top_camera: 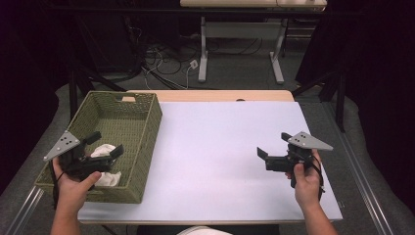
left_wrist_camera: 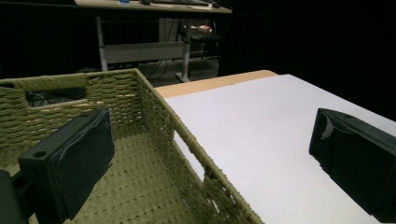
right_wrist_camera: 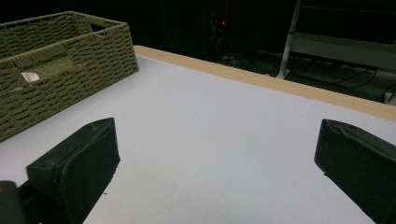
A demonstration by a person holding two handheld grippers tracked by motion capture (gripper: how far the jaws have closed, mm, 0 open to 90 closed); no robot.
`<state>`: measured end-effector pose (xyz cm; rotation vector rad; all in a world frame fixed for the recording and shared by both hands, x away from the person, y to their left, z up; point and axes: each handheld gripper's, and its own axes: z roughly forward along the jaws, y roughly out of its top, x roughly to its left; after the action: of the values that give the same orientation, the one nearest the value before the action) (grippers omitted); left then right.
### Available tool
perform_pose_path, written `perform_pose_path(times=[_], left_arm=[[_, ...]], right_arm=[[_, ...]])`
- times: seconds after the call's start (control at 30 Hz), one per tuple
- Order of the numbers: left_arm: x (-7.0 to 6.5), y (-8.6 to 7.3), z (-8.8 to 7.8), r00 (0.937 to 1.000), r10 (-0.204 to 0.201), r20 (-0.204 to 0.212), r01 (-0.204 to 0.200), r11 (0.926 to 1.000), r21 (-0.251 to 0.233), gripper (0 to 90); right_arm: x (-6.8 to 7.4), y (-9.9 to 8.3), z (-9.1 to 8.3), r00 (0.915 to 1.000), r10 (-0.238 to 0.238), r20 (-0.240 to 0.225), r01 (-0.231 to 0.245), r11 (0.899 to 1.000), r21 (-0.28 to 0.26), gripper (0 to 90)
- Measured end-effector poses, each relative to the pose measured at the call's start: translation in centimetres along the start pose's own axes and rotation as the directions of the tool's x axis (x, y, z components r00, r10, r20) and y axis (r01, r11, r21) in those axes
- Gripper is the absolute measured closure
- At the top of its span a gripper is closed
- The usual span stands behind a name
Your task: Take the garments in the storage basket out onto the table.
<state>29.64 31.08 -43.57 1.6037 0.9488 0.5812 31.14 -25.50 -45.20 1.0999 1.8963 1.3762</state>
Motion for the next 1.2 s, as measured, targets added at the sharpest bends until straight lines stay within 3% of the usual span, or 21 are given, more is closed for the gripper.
perform_pose_path(times=[0.2,0.33,0.63,0.8,1.0,1.13,1.2], left_arm=[[0.6,0.2,-1.1,0.9997,-0.007,-0.021,0.007,0.9998,-0.018,0.4],[0.8,0.3,-1.3,0.9994,-0.012,-0.034,0.013,0.9993,0.037,0.3],[1.8,-0.1,-1.8,0.9946,-0.034,-0.098,0.044,0.9937,0.103,0.3],[2.1,-0.1,-2.1,0.9949,-0.036,-0.094,0.049,0.9885,0.143,0.4],[2.7,-0.3,-2.2,0.9942,-0.064,-0.087,0.079,0.9799,0.183,0.4],[3.3,-0.5,-2.2,0.9893,-0.073,-0.126,0.102,0.9654,0.24,0.4],[3.6,-0.7,-2.2,0.9837,-0.072,-0.165,0.114,0.9586,0.261,0.6]], right_arm=[[0.2,0.2,0.6,0.9997,-0.01,-0.022,0.01,1.0,0.009,0.0],[-0.1,0.3,0.7,0.9998,0.003,-0.017,-0.002,1.0,0.016,0.1],[-0.2,0.1,1.2,0.9997,0.01,-0.024,-0.009,0.999,0.034,0.6],[0.1,0.0,1.3,0.9997,-0.001,-0.025,0.002,0.999,0.043,0.7],[0.4,0.0,1.4,0.9994,-0.013,-0.031,0.014,0.999,0.042,0.7],[0.3,-0.1,1.3,0.9993,-0.008,-0.037,0.01,0.999,0.047,0.7],[0.2,-0.1,1.4,0.9994,-0.002,-0.033,0.004,0.999,0.053,0.9]])
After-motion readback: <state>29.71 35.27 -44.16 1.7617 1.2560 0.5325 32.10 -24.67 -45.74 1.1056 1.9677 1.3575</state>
